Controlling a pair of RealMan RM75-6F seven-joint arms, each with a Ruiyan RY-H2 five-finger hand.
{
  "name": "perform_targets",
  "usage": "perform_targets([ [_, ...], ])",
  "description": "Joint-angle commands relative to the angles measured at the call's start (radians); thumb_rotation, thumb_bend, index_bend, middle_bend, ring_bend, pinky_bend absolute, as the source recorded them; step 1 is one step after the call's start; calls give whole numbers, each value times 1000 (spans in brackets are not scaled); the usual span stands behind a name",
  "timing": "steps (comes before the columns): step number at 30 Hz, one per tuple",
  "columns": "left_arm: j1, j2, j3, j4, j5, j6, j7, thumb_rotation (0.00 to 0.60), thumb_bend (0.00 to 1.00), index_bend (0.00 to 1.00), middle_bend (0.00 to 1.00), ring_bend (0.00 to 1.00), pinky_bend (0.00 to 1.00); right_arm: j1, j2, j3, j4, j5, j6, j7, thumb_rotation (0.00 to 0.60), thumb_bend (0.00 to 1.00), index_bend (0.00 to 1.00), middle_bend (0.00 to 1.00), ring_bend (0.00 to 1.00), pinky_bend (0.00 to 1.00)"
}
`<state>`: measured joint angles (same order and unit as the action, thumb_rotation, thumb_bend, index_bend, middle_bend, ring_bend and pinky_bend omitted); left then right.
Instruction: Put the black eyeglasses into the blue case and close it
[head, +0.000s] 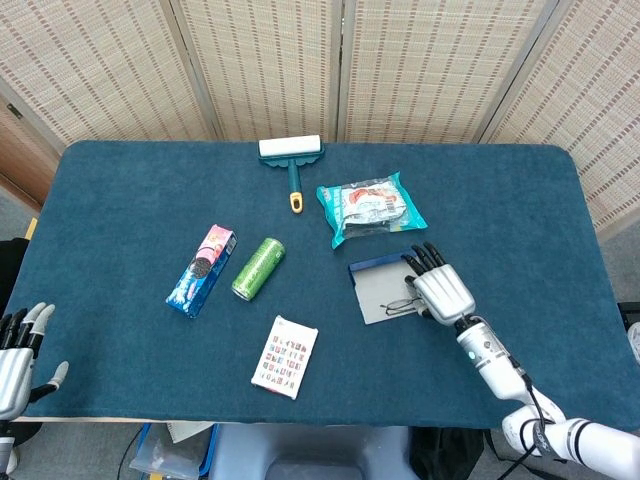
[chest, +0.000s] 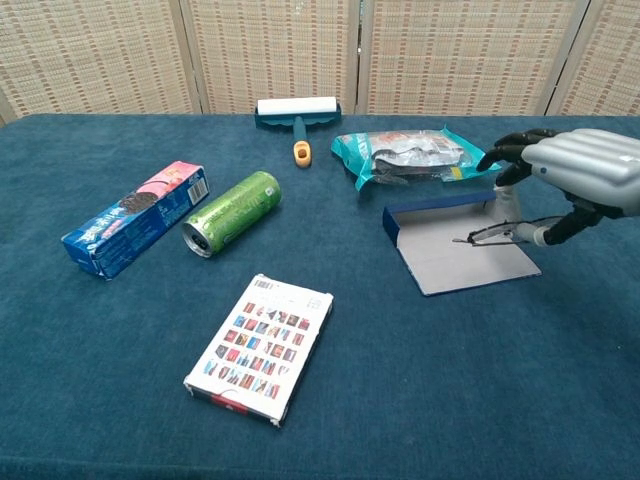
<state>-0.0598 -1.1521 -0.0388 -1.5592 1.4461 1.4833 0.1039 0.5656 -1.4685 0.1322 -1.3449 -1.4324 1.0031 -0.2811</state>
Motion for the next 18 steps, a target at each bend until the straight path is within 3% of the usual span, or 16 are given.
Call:
perform_targets([
  [1,-1,0,1,-2,1,-2,3,600,307,0,0,8,0,39,-24,21,50,31,-44,-2,600,564,634,152,0,0],
  [13,-3,3,0,-10,2,-5,11,600,307,0,0,8,0,124,-122,43,204,84,-119,0,600,544,631,131,0,0],
  [18,-3,4,-1,-10,0,-5,12,600,307,0,0,8,0,138,-149,40,232,90,-121,6,600,474,481,74,0,0],
])
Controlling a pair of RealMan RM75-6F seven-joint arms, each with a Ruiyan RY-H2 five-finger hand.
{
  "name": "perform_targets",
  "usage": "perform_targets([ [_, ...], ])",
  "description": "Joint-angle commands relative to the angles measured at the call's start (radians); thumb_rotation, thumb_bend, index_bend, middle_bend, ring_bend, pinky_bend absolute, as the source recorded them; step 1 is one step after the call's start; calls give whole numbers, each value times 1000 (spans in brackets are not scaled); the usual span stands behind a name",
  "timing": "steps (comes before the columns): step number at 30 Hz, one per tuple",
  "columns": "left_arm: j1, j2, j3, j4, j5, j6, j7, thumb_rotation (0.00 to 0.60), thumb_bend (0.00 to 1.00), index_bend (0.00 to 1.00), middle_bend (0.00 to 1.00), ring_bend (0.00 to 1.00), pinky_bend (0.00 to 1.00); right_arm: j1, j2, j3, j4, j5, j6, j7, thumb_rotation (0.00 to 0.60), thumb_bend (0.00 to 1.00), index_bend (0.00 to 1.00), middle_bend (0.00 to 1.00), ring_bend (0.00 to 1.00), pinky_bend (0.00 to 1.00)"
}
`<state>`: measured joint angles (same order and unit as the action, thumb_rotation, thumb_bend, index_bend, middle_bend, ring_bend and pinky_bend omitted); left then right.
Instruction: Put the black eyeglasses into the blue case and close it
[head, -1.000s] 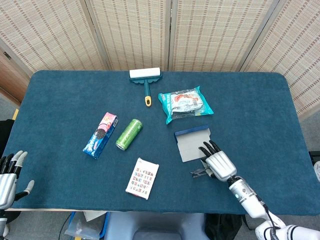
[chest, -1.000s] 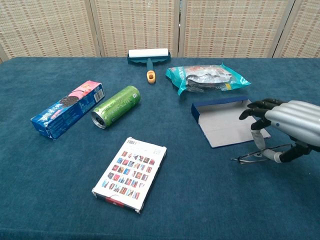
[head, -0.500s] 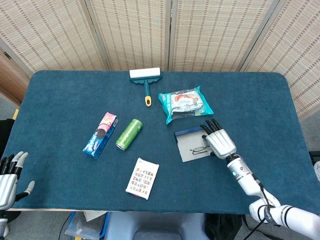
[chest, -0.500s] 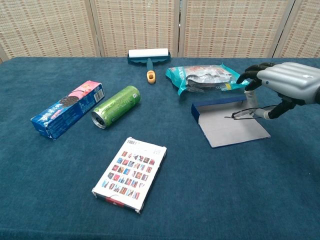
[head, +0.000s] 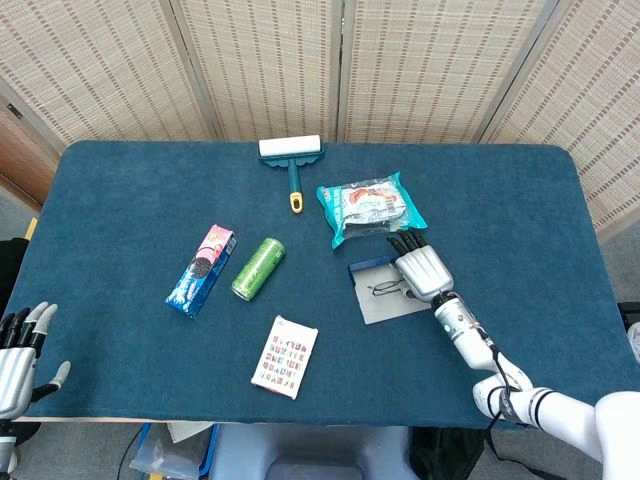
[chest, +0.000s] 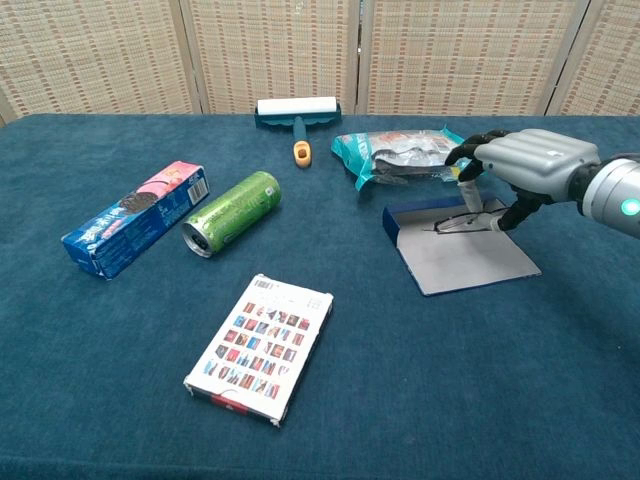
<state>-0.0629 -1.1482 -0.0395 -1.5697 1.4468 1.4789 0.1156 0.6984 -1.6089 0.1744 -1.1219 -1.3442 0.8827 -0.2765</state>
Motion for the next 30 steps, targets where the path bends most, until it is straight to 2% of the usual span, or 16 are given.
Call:
perform_targets([
  [1,0,0,0,1,-1,-2,0,600,307,0,0,8,0,7,-13,-4,15,2,-1,1,600,460,451,68,0,0],
  [6,-1,-2,2,4,0,-5,-4,600,307,0,0,8,0,15,-37,-8,40,5,6,1,600,381,185,8,0,0],
  [10,-2,-1,5,8,3,-10,-10,600,307,0,0,8,0,19,-47,-13,49,4,12,0,600,335,49,0,0,0],
  [14,-2,-1,5,10,4,-9,-14,600,307,0,0,8,0,16,-49,-17,49,2,21,0,600,319,1,0,0,0],
  [18,-3,-5,6,15,2,-14,-14,600,307,0,0,8,0,12,-48,-20,46,12,28,-11,600,306,0,0,0,0],
  [30,-2,-6,8,20,0,-17,-17,600,307,0,0,8,0,4,-43,-39,14,70,3,-113,600,184,0,0,0,0],
])
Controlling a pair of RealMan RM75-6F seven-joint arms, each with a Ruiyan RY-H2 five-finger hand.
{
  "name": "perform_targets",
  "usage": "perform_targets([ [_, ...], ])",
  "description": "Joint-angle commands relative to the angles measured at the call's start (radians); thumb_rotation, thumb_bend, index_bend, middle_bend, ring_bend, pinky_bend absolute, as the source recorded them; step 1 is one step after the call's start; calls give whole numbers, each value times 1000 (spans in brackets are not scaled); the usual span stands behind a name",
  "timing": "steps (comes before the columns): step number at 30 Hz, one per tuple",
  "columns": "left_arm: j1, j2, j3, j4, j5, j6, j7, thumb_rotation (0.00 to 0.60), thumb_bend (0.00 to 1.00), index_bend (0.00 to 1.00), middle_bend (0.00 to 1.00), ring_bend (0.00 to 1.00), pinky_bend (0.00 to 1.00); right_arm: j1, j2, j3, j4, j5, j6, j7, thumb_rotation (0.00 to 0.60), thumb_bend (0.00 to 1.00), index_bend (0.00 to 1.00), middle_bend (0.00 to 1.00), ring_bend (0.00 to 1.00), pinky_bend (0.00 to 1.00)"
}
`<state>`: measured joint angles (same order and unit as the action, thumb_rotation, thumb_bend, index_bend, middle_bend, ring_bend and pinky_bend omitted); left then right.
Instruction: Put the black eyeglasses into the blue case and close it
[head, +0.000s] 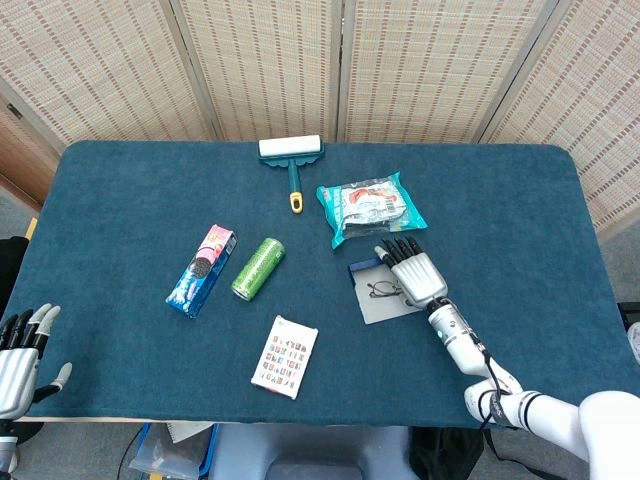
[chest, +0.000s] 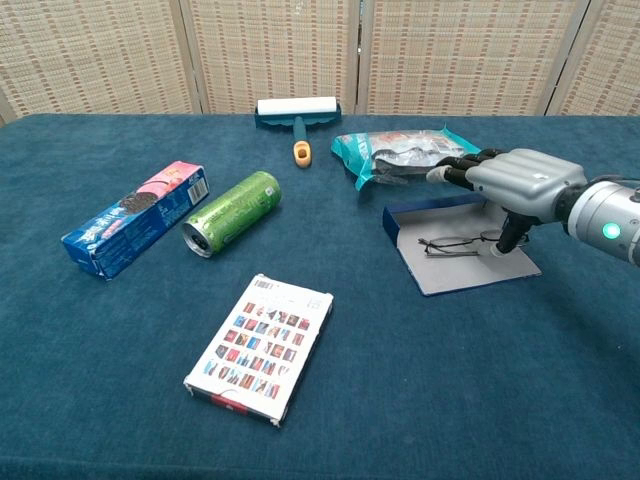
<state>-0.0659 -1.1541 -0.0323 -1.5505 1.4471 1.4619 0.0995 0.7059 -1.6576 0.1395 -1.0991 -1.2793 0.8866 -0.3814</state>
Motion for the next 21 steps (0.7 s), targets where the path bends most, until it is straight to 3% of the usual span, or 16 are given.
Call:
perform_targets([
  [1,1,-1,1,2,0,0,-2,600,307,0,0,8,0,-6,10,-6,-15,7,1,-11,600,178,0,0,0,0],
  [10,3,-3,2,7,5,5,-9,600,307,0,0,8,0,-19,68,4,-83,25,23,-18,600,157,0,0,0,0],
  [21,13,-2,3,12,-3,12,-13,600,307,0,0,8,0,51,14,29,-20,85,-49,-82,600,157,0,0,0,0],
])
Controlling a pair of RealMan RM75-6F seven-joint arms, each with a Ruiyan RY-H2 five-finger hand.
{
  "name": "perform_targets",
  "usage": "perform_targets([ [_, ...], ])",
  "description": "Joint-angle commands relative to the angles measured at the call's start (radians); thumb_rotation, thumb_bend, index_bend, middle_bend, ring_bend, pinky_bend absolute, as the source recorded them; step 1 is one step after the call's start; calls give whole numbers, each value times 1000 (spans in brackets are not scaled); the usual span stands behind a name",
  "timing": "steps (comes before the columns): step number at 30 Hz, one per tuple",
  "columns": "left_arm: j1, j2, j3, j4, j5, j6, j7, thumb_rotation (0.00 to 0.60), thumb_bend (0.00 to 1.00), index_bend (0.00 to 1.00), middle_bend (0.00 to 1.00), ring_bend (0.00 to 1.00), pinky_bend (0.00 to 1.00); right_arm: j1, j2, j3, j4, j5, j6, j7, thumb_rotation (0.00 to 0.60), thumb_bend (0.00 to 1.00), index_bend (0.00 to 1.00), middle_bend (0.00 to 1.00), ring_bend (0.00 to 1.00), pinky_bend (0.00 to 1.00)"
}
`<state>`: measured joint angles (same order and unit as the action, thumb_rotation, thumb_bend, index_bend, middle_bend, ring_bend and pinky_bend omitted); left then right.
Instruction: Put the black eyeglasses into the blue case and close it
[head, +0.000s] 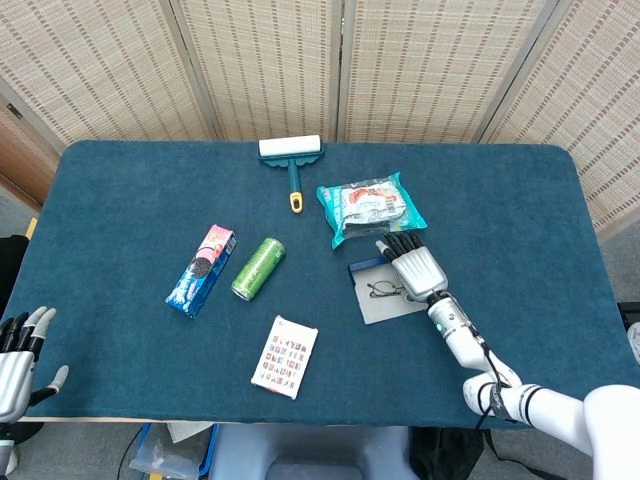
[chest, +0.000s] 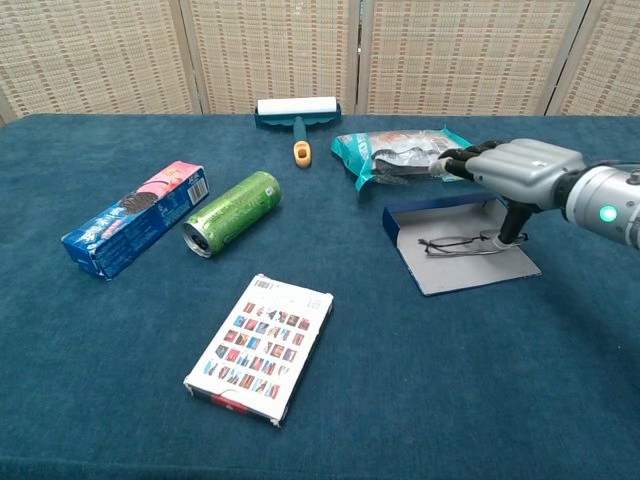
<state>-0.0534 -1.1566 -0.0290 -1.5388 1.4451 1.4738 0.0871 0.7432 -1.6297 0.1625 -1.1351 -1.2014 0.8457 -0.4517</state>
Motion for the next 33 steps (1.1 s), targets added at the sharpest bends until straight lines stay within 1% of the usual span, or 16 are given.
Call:
perform_targets([
  [1,1,0,0,1,-1,1,-1,600,307,0,0,8,0,20,-20,9,24,11,-12,-16,600,157,0,0,0,0],
  [9,5,0,-3,5,-8,2,-7,600,307,0,0,8,0,73,-62,33,95,36,-49,-25,600,157,0,0,0,0],
  [24,7,5,-10,1,-18,3,-5,600,307,0,0,8,0,157,-124,52,225,37,-105,9,600,157,0,0,0,0],
  [33,7,4,-11,6,-20,1,-9,600,308,0,0,8,0,161,-127,38,237,38,-111,12,600,157,0,0,0,0],
])
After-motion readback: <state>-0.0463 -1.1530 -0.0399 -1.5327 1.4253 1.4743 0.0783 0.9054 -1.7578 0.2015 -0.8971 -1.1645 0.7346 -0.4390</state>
